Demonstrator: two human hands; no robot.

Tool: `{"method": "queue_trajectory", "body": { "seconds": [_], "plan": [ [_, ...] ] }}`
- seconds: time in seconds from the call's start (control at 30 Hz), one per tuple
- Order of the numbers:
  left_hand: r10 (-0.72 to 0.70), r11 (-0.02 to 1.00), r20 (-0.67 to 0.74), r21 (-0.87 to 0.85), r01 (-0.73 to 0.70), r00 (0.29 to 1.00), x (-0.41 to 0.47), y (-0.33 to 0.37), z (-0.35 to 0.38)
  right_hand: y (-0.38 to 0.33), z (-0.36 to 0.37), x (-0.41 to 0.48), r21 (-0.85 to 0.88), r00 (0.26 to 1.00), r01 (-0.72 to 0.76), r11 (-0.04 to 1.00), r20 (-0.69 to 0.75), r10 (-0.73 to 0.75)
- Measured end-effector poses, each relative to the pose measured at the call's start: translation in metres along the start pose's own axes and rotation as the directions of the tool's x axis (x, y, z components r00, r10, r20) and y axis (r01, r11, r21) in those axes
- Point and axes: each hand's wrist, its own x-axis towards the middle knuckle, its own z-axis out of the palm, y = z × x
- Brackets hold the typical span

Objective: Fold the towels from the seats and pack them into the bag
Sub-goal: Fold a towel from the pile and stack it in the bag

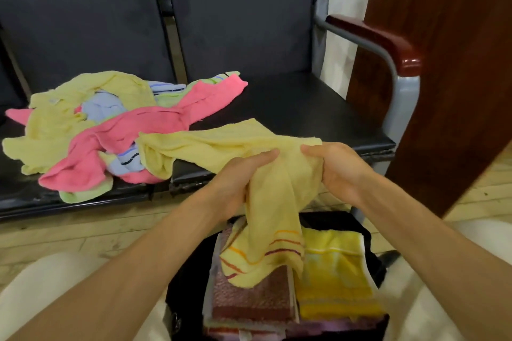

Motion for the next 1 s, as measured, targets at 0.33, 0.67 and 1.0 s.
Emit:
{"method": "queue_trajectory", "body": {
  "seconds": [0.33,0.67,1.0],
  "plan": [
    [0.174,0.972,-0.279,0.200,-0.120,0.944,-0.023,-0.017,0.006,0.005,-0.005,-0.025,0.021,0.998,-0.049,0.999,0.047,0.048],
    [0.174,0.963,-0.092,-0.194,-0.189,0.980,-0.044,-0.017,-0.007,0.008,-0.018,-0.045,0.142,0.941,0.097,0.985,0.311,-0.137],
    [0.292,0.956,-0.281,0.097,-0.275,0.914,-0.035,-0.022,-0.018,0.022,0.011,-0.036,0.160,0.924,0.063,0.985,0.363,-0.118]
  ]
}}
